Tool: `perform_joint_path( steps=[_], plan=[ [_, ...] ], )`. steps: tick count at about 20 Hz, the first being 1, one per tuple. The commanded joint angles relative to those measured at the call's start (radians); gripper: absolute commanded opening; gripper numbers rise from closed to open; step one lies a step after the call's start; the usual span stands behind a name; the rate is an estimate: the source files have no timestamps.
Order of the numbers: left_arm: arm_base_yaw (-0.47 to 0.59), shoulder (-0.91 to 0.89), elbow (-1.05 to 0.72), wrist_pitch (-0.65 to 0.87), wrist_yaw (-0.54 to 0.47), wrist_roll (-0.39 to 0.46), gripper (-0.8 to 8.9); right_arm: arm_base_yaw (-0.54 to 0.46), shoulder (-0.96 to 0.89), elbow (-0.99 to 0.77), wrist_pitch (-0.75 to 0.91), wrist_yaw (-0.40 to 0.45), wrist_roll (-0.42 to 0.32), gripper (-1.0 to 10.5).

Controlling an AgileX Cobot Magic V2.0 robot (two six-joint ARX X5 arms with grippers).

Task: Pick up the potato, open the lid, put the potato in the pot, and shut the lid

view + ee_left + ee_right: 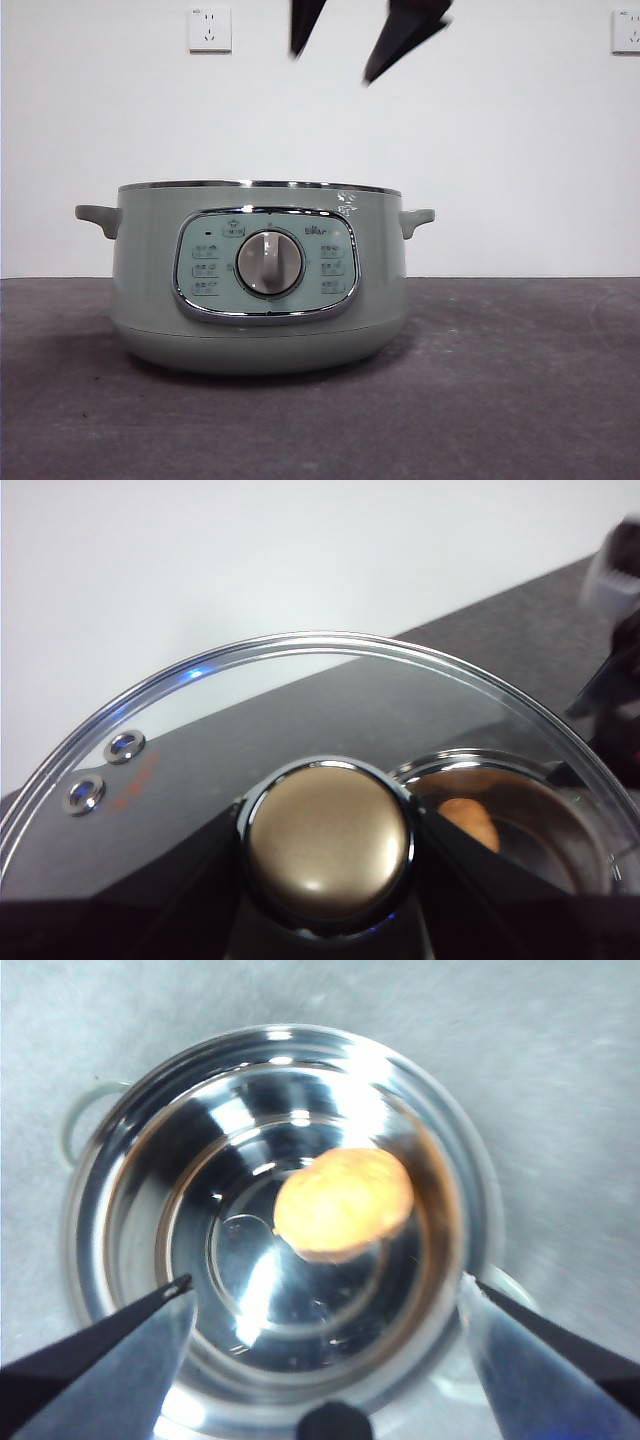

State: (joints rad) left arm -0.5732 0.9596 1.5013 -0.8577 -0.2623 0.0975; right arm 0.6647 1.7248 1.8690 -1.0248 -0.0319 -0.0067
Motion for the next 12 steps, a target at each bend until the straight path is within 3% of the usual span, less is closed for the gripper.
perform_joint_path(
  steps=[1,3,6,12],
  plan=[
    [-0.002,0.03,0.013,0.099,0.061,0.008,-0.08,-0.01,-0.076,-0.002,-0.035,0.082,0.017,4.4],
    [-0.002,0.074,0.013,0.139,0.098,0.007,-0.08,-0.023,-0.137,-0.002,-0.07,0.142,0.017,4.4],
    [-0.003,0.151,0.012,0.186,0.188,0.0,-0.08,-0.059,-0.209,-0.002,-0.129,0.147,0.026,4.4],
    [-0.004,0.338,0.011,0.253,0.243,-0.027,-0.08,-0.152,-0.312,-0.002,-0.229,0.148,0.051,4.4]
  ],
)
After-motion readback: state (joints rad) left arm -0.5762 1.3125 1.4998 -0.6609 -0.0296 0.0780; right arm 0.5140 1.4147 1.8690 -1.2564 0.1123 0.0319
